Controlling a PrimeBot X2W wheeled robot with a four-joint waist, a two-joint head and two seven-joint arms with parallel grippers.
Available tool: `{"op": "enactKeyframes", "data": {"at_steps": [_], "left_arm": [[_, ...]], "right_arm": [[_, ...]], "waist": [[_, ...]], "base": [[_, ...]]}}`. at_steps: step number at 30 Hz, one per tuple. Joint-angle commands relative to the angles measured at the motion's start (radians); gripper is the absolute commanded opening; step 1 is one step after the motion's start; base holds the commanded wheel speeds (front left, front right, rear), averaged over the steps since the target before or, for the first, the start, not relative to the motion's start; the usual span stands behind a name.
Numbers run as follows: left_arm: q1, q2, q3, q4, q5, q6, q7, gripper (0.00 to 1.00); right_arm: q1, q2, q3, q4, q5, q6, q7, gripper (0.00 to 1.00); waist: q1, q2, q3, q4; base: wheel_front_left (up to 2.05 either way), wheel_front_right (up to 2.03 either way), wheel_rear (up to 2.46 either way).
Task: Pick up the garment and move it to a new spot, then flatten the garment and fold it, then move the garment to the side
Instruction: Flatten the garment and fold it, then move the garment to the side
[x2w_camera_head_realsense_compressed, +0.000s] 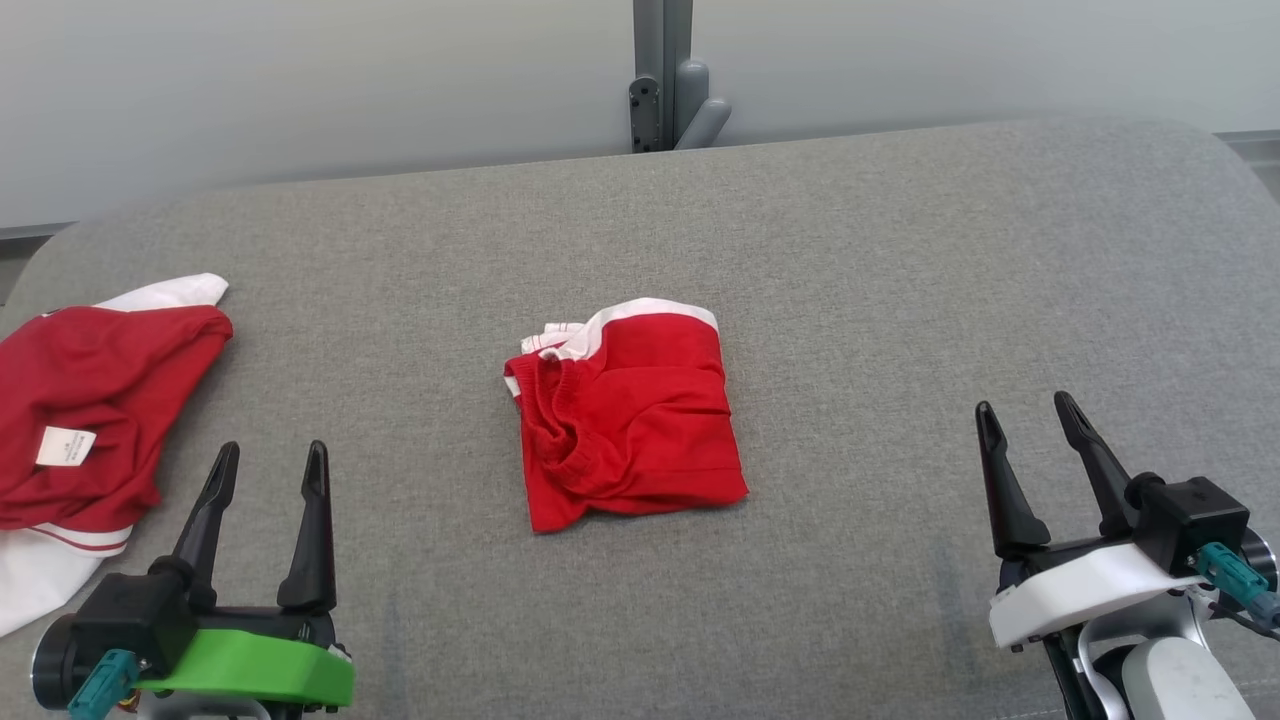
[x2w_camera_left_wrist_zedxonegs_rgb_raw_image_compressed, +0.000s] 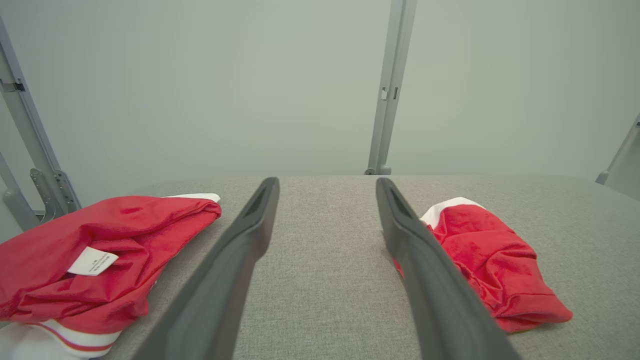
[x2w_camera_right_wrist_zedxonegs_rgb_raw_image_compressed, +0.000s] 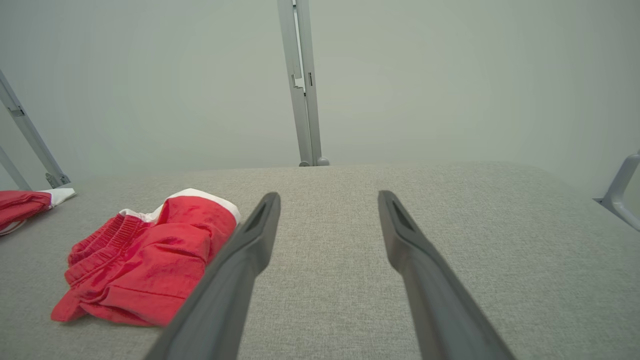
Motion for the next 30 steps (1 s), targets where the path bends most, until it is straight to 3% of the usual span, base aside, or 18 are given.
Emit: {"op": "enactKeyframes", "data": {"at_steps": [1,18,30], "left_arm": [[0.011,0.008,0.001,-0.001,0.001,0.006,0.002,1.00],[-0.023,0.004,-0.007,0.010,-0.006,0.010,-0.001,1.00],[-0.121,-0.017,0.002,-0.007,0.010,-0.008,-0.018,1.00]], "right_arm": [[0.006,0.000,-0.001,-0.006,-0.005,0.000,0.003,1.00],[-0.018,-0.002,-0.001,-0.013,0.000,0.000,0.014,1.00],[-0.132,-0.024,0.033,0.060,0.017,0.000,0.045,1.00]], "waist": [[0.0000,0.0000,-0.002,0.001],[0.0000,0.0000,0.007,0.007],[0.0000,0.0000,0.100,0.106]], "base": [[0.00,0.00,0.00],[0.00,0.00,0.00],[0.00,0.00,0.00]]}}
